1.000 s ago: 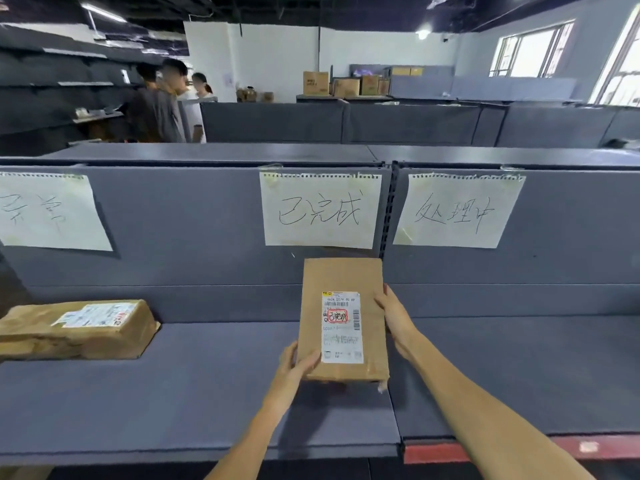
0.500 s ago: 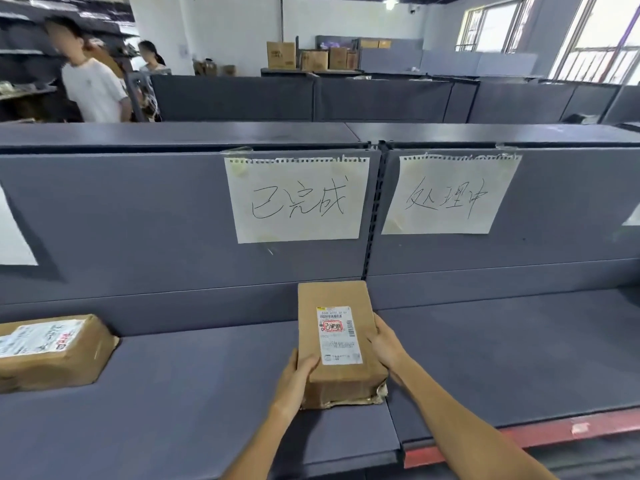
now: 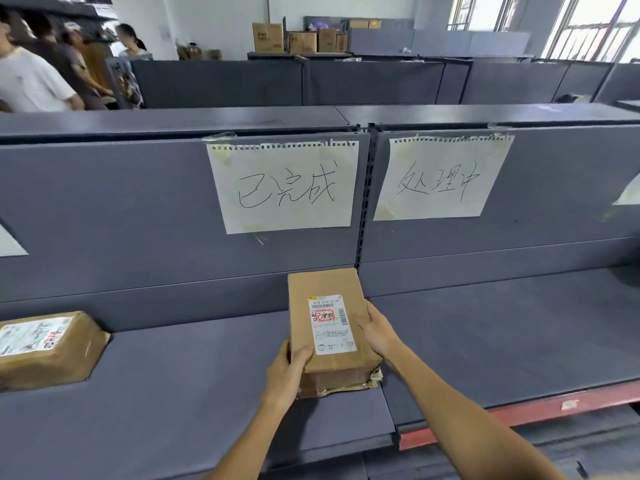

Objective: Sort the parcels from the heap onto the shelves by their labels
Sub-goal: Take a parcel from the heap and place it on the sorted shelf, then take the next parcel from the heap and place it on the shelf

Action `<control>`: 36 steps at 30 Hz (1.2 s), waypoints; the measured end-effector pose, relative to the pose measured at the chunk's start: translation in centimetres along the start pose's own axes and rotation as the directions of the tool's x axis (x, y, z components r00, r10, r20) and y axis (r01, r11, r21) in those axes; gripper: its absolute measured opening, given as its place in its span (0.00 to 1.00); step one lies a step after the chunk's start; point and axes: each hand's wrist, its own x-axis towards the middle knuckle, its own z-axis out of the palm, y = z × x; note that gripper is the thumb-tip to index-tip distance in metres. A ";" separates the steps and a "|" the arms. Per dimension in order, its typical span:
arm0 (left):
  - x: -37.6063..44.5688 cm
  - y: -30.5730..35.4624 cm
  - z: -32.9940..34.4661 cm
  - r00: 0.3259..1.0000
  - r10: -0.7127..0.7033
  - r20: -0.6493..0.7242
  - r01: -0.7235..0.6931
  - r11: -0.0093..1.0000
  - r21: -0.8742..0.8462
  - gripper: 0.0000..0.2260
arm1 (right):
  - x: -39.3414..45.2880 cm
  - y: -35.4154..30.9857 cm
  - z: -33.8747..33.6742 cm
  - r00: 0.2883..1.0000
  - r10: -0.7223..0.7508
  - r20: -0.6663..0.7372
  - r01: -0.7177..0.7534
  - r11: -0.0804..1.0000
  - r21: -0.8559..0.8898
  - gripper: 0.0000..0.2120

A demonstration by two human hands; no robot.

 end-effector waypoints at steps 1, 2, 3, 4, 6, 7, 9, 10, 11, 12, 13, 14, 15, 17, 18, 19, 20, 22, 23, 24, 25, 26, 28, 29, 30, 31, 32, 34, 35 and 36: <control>-0.2 0.2 -0.1 1.000 -0.011 -0.005 0.011 1.000 0.020 0.42 | 0.0 -0.1 0.0 1.000 -0.011 -0.012 0.010 1.000 -0.020 0.22; -0.6 0.5 0.0 1.000 -0.010 -0.009 0.010 0.999 0.045 0.42 | -0.2 -0.2 0.0 0.999 -0.022 -0.031 0.020 0.998 -0.054 0.22; -1.0 0.8 0.0 1.000 -0.005 -0.018 0.007 0.997 0.074 0.39 | -0.2 -0.3 -0.1 0.998 -0.032 -0.061 0.027 0.996 -0.088 0.24; -1.3 1.2 -0.1 1.000 0.009 -0.028 -0.007 0.995 0.103 0.37 | -0.4 -0.5 -0.2 0.995 -0.040 -0.093 0.029 0.993 -0.114 0.26; -2.0 2.1 -0.6 0.995 0.082 -0.053 -0.074 0.986 0.150 0.41 | -0.8 -0.8 -0.9 0.988 -0.043 -0.147 0.023 0.990 -0.136 0.33; -2.1 2.3 -0.9 0.987 0.145 -0.064 -0.132 0.976 0.174 0.43 | -1.2 -1.1 -1.6 0.983 -0.055 -0.173 0.029 0.988 -0.149 0.35; -2.3 2.9 -1.6 0.966 0.253 -0.054 -0.237 0.950 0.205 0.43 | -2.0 -1.9 -3.8 0.968 -0.110 -0.226 0.062 0.976 -0.211 0.37; -2.1 3.3 -1.8 0.955 0.294 -0.038 -0.278 0.932 0.231 0.42 | -2.7 -2.5 -5.3 0.958 -0.130 -0.254 0.065 0.967 -0.248 0.39; -2.1 3.9 -1.7 0.938 0.346 -0.013 -0.330 0.905 0.267 0.39 | -3.3 -2.8 -6.8 0.947 -0.144 -0.288 0.056 0.955 -0.293 0.40; -2.0 4.8 -1.4 0.913 0.407 0.011 -0.390 0.865 0.316 0.37 | -4.1 -3.1 -8.5 0.932 -0.160 -0.324 0.036 0.933 -0.358 0.40; -1.8 5.7 -0.9 0.879 0.474 0.042 -0.455 0.810 0.370 0.34 | -4.9 -3.3 -10.2 0.915 -0.184 -0.360 0.011 0.902 -0.432 0.40; -1.9 7.0 -0.2 0.842 0.533 0.079 -0.513 0.747 0.423 0.32 | -5.7 -3.5 -12.0 0.894 -0.218 -0.392 -0.012 0.862 -0.508 0.41; -2.0 8.2 0.7 0.809 0.576 0.117 -0.557 0.689 0.464 0.31 | -6.6 -3.5 -13.9 0.873 -0.256 -0.416 -0.032 0.820 -0.572 0.41; -2.3 10.5 3.1 0.773 0.610 0.172 -0.601 0.620 0.504 0.34 | -8.9 -3.0 -17.8 0.834 -0.322 -0.449 -0.066 0.749 -0.659 0.40; -2.5 11.8 4.6 0.760 0.622 0.188 -0.616 0.597 0.514 0.35 | -10.0 -2.6 -19.8 0.816 -0.344 -0.465 -0.084 0.725 -0.684 0.40; -2.6 13.1 6.3 0.733 0.649 0.203 -0.642 0.563 0.521 0.35 | -11.1 -2.0 -22.0 0.800 -0.351 -0.487 -0.109 0.712 -0.693 0.40; -2.9 14.6 8.3 0.706 0.671 0.225 -0.669 0.530 0.521 0.35 | -12.3 -1.2 -24.2 0.785 -0.347 -0.514 -0.137 0.712 -0.689 0.40; -3.8 17.4 12.9 0.657 0.704 0.270 -0.720 0.478 0.503 0.35 | -14.9 0.7 -28.8 0.756 -0.324 -0.568 -0.191 0.722 -0.665 0.41; -4.4 18.6 15.6 0.625 0.721 0.300 -0.748 0.443 0.494 0.35 | -16.2 1.8 -31.1 0.744 -0.313 -0.590 -0.212 0.727 -0.653 0.42; -5.1 19.8 18.4 0.599 0.730 0.328 -0.770 0.414 0.485 0.35 | -17.7 2.9 -33.5 0.732 -0.303 -0.610 -0.228 0.735 -0.639 0.42; -5.7 20.7 21.4 0.579 0.735 0.352 -0.788 0.395 0.472 0.34 | -19.0 4.1 -36.0 0.720 -0.294 -0.629 -0.243 0.741 -0.626 0.42; -6.4 21.4 24.6 0.566 0.737 0.370 -0.802 0.388 0.454 0.33 | -20.4 5.3 -38.5 0.706 -0.285 -0.648 -0.259 0.749 -0.610 0.42; -8.0 22.6 31.3 0.531 0.745 0.403 -0.835 0.382 0.396 0.33 | -23.0 7.9 -43.7 0.671 -0.262 -0.694 -0.300 0.760 -0.576 0.43; -8.8 22.9 34.6 0.509 0.753 0.418 -0.854 0.379 0.357 0.33 | -24.3 9.2 -46.3 0.647 -0.253 -0.719 -0.320 0.766 -0.557 0.43; -9.5 23.2 38.0 0.493 0.753 0.436 -0.867 0.384 0.317 0.33 | -25.5 10.6 -48.9 0.620 -0.246 -0.745 -0.336 0.775 -0.535 0.43; -10.4 23.4 41.4 0.487 0.745 0.457 -0.873 0.401 0.277 0.35 | -26.7 11.9 -51.3 0.591 -0.242 -0.770 -0.347 0.785 -0.513 0.43; -11.2 23.6 44.6 0.486 0.732 0.476 -0.873 0.423 0.241 0.36 | -27.9 13.0 -53.7 0.567 -0.234 -0.790 -0.358 0.794 -0.492 0.42; -12.9 23.8 50.9 0.471 0.714 0.518 -0.878 0.435 0.200 0.37 | -29.9 15.3 -58.0 0.540 -0.213 -0.814 -0.384 0.798 -0.464 0.42; -13.7 23.7 54.0 0.453 0.710 0.539 -0.886 0.425 0.185 0.35 | -30.9 16.5 -60.1 0.529 -0.204 -0.824 -0.396 0.800 -0.452 0.42; -14.5 23.8 56.9 0.439 0.704 0.558 -0.892 0.418 0.174 0.34 | -31.7 17.6 -62.1 0.517 -0.191 -0.834 -0.407 0.803 -0.436 0.42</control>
